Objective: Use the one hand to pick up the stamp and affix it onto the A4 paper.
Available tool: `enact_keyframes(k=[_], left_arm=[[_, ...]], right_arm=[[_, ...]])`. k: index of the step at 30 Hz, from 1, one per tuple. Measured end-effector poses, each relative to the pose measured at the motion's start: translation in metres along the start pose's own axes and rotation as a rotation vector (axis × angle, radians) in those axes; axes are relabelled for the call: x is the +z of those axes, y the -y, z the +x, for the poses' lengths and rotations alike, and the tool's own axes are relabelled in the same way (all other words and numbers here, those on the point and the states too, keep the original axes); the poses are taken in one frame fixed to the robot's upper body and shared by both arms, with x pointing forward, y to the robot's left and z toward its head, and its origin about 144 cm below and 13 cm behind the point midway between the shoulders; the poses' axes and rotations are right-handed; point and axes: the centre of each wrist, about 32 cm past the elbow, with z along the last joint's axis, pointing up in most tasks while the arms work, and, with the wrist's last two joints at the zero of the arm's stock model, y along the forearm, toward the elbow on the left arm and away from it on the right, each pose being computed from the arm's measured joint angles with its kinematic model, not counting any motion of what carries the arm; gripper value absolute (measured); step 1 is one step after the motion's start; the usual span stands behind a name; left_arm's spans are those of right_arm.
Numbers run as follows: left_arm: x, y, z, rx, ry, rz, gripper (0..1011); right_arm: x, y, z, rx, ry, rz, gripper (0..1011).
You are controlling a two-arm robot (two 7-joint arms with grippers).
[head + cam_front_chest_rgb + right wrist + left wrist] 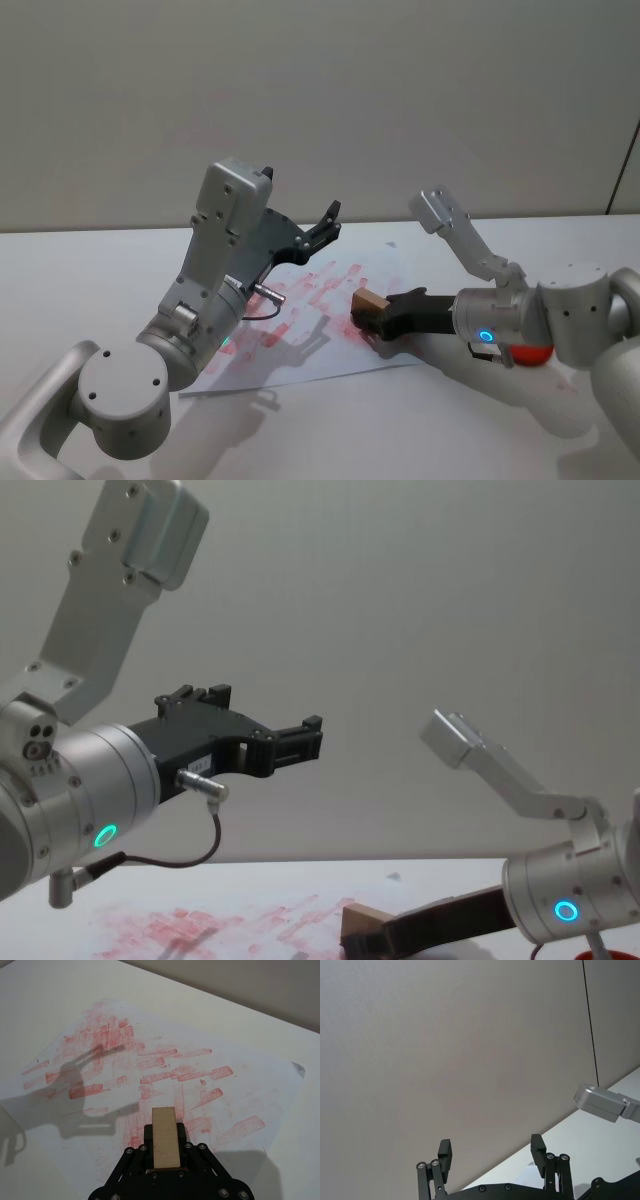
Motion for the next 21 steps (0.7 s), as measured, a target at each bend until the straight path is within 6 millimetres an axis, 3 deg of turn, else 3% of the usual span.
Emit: enact_keyframes(k=[11,21], left_arm=[[0.0,0.0,0.0,0.0,0.0,0.0,1001],[0.0,0.0,0.0,0.0,0.0,0.0,1001]], right_arm=[[0.004,0.004,-0.003,-0.041,0.061,0.025,219],[0.013,0.025,-0.01,-0.121,0.124,0.125,219]])
